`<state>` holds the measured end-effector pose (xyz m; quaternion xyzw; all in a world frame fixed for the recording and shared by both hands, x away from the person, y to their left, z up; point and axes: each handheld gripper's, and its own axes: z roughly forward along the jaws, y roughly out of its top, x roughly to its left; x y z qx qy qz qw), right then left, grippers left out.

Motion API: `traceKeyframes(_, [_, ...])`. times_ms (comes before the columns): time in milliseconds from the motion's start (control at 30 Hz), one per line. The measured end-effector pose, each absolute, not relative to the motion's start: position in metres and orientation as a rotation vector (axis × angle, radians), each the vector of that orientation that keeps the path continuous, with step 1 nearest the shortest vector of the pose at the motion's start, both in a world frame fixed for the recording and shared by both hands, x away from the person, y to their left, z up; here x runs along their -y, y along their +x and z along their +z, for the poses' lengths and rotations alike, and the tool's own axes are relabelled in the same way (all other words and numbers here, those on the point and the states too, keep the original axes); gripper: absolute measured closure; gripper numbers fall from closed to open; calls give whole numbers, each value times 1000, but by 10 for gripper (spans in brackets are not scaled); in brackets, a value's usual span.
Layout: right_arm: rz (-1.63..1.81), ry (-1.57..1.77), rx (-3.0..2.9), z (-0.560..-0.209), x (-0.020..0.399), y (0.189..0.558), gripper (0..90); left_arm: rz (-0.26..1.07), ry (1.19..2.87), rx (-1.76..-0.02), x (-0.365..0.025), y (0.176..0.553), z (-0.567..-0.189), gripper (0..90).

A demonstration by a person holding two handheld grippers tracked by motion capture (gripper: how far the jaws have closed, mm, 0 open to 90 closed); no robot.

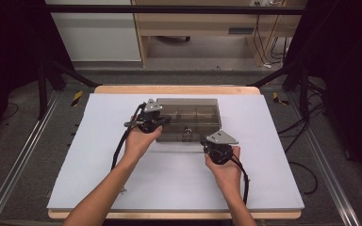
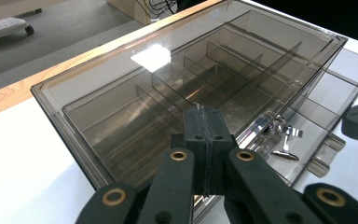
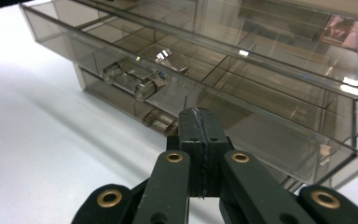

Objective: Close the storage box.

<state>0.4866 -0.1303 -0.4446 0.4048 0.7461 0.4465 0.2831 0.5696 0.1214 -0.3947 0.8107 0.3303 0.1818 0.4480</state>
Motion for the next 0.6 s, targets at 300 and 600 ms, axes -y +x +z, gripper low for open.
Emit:
traceKeyframes(300, [1178,1084,-2005,-444,130,498,900,445,2004,-816,-120,570,-395,900])
traceKeyframes(600, [1183,1087,-1997,-444,128,505,900,441,2004,-818,-121,570,-395,900])
